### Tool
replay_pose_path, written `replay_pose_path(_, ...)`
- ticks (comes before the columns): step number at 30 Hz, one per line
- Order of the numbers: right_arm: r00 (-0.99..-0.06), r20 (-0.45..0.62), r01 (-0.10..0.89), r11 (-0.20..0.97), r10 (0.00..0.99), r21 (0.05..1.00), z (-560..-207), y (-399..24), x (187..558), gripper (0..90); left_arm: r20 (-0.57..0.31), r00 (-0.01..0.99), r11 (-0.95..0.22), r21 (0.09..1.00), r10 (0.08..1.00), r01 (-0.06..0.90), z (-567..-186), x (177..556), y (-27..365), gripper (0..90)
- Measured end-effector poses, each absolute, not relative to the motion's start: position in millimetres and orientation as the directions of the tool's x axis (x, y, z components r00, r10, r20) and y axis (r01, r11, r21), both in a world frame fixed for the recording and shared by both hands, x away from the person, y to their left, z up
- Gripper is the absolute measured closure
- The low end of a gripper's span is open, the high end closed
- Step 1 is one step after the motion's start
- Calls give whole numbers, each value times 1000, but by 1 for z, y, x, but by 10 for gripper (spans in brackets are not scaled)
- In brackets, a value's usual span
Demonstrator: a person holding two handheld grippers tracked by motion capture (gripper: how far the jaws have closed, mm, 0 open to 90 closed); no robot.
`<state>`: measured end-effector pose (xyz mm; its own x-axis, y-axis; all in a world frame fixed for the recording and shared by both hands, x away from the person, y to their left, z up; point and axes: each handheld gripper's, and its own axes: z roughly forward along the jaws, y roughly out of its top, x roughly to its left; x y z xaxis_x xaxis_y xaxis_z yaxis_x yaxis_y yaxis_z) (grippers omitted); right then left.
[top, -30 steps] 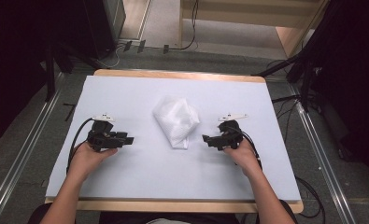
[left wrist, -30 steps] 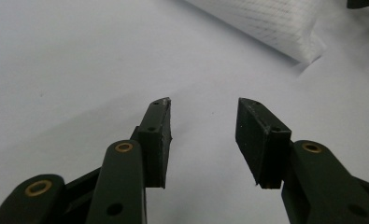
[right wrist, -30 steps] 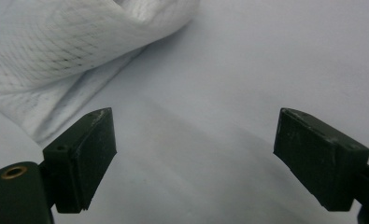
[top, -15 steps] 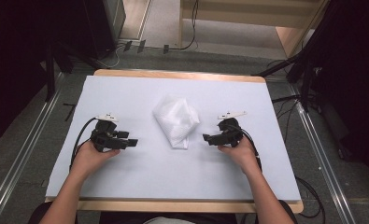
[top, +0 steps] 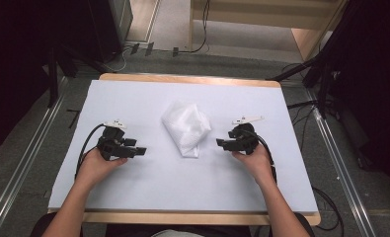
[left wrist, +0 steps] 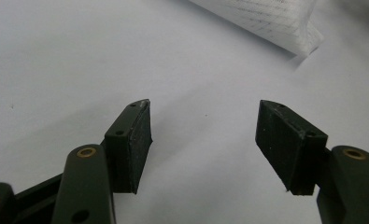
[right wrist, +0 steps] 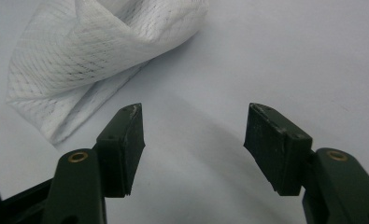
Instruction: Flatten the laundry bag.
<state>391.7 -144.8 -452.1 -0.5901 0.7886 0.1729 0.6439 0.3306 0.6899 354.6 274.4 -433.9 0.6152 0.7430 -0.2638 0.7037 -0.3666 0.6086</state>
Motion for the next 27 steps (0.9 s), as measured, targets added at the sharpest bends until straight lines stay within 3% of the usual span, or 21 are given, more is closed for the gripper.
replay_pose_path(27, -593, 198, 648, 317, 780, 693, -452, -139, 393, 479, -262, 616, -360, 620, 743, 697, -432, 351, 272, 331)
